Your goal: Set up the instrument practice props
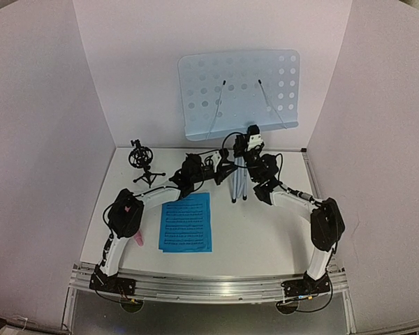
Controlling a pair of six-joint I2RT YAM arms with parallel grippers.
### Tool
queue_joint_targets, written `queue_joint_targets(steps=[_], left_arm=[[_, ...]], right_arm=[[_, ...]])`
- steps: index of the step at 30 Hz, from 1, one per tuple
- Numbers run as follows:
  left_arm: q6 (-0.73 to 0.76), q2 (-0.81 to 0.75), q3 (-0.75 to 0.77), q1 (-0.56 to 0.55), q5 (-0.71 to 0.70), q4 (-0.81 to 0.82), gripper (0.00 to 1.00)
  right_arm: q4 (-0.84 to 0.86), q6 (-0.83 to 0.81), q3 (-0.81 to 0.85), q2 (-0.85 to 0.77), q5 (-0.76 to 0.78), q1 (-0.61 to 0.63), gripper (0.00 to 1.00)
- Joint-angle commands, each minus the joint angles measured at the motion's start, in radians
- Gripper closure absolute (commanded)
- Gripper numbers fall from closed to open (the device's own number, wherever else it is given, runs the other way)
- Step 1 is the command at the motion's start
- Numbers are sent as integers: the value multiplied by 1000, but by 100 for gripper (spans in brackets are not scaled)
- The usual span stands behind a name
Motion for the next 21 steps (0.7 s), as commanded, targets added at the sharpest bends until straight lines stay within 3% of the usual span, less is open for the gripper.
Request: queue_joint_targets(steps=[1, 6, 11, 18, 21], left_arm=[[7, 30, 96, 6, -31, 30, 80], [18, 89, 182, -10, -84, -8, 77], [8, 97, 182, -16, -86, -24, 100], [41, 94, 186, -17, -95, -38, 100], [37, 82, 175, -9, -73, -42, 100]], right_arm=[[314, -9, 33, -66, 17, 1, 100], [336, -35, 9, -58, 40, 6, 100], [351, -45, -13, -67, 41, 7, 100], [359, -31, -62, -82, 35, 7, 100], [334, -61, -118, -115, -35, 7, 100]])
